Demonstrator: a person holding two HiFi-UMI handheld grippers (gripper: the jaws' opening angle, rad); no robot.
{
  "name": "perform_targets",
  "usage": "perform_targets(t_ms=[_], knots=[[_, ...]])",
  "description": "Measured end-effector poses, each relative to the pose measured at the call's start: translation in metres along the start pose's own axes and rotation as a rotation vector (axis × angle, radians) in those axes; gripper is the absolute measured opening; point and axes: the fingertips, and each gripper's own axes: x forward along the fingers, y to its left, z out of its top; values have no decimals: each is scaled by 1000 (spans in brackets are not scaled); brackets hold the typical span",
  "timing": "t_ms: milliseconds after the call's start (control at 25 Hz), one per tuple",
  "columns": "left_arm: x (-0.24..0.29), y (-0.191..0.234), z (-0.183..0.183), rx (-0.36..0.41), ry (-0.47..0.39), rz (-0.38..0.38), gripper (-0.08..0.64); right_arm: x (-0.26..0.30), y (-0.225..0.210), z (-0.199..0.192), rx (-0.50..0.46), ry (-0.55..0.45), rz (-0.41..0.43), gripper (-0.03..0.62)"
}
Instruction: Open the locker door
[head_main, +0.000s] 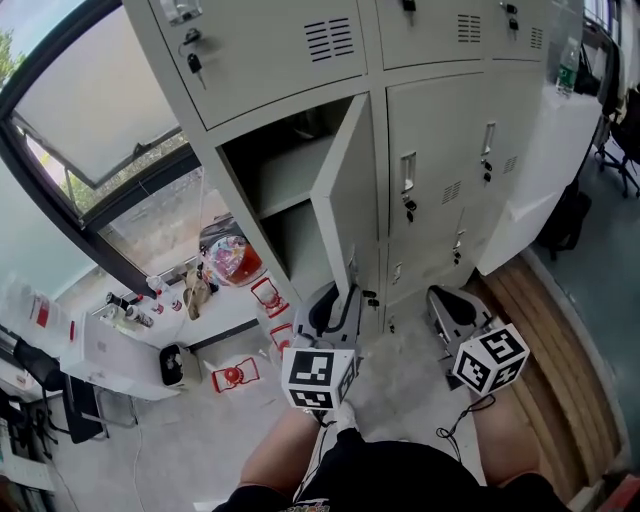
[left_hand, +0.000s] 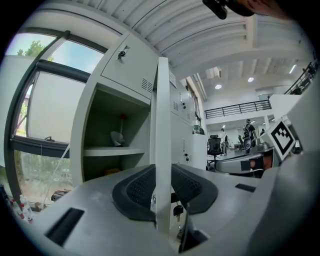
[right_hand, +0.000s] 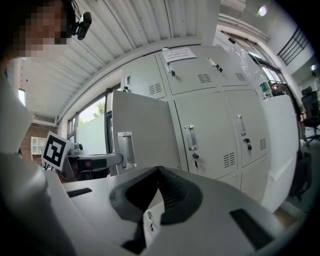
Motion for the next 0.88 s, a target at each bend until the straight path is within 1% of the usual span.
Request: perform_targets(t_ms=[200,480,600,880], knots=[[10,-31,2,10,-6,-78,101,-13,-11,-2,2,5,-30,54],[30,-71,3,21,-12,-178,123,-35,-33,-9,14,12,-94,54],[39,-89,3,26,-13,-225,121,-45,-42,-11,19,12,-123,54],[61,-116,3,22,-7,-300,127,-59,-56,-11,21,6,-173,54]])
